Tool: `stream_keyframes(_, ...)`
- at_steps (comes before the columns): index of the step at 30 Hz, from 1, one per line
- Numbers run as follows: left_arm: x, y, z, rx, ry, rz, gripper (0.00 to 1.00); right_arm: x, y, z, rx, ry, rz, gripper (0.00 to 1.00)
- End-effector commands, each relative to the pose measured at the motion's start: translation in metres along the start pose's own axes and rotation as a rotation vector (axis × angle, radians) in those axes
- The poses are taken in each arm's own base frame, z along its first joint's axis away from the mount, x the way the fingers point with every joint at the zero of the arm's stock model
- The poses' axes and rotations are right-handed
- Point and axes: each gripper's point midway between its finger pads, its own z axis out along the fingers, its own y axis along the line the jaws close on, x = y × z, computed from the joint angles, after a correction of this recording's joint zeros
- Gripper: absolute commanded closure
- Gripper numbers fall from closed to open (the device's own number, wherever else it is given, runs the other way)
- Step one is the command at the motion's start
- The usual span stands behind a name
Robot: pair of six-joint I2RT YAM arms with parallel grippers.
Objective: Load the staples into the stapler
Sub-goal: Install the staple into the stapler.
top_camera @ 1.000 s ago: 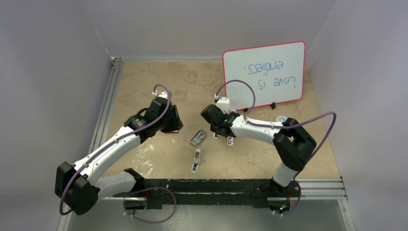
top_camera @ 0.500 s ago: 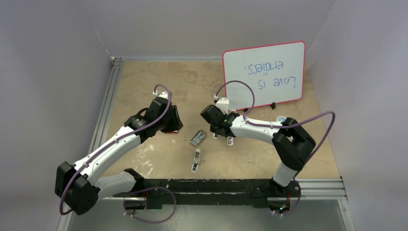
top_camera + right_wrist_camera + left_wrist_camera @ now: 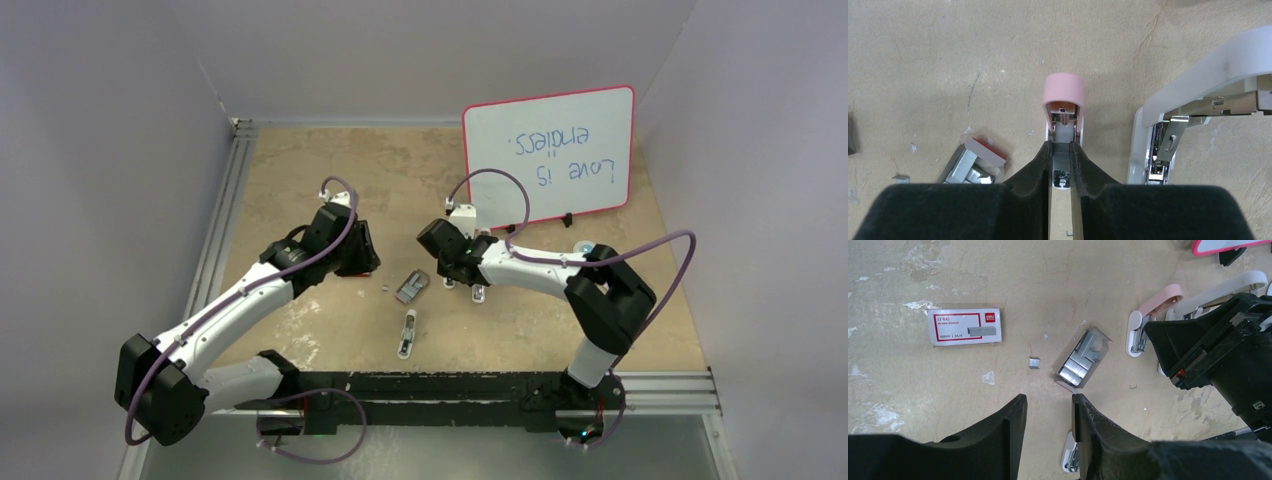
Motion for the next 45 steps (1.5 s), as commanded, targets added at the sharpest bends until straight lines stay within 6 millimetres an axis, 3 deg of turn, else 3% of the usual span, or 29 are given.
stream_keyframes(1, -0.010, -0.005, 0.001, 0.026, -0.034, 0.005, 0.62, 0.003, -0.005, 0.003, 0.023, -0.002, 0.005, 0.88)
stream_keyframes(13, -0.010, -0.005, 0.001, 0.026, -0.033, 0.004, 0.63, 0.005, -0.003, 0.003, 0.003, 0.003, 0.006, 0.88)
stream_keyframes(25, -0.010, -0.005, 0.001, 0.026, -0.034, 0.003, 0.63, -0.012, -0.001, -0.013, -0.016, -0.033, 0.067, 0.89)
stream_keyframes(35, -0.010, -0.003, 0.001, 0.021, -0.036, 0.004, 0.63, 0.006, -0.002, 0.001, -0.004, 0.013, 0.039, 0.89)
stream_keyframes(45, -0.010, -0.002, 0.002, 0.017, -0.035, 0.003, 0.63, 0.012, -0.002, 0.004, -0.008, 0.026, 0.032, 0.89)
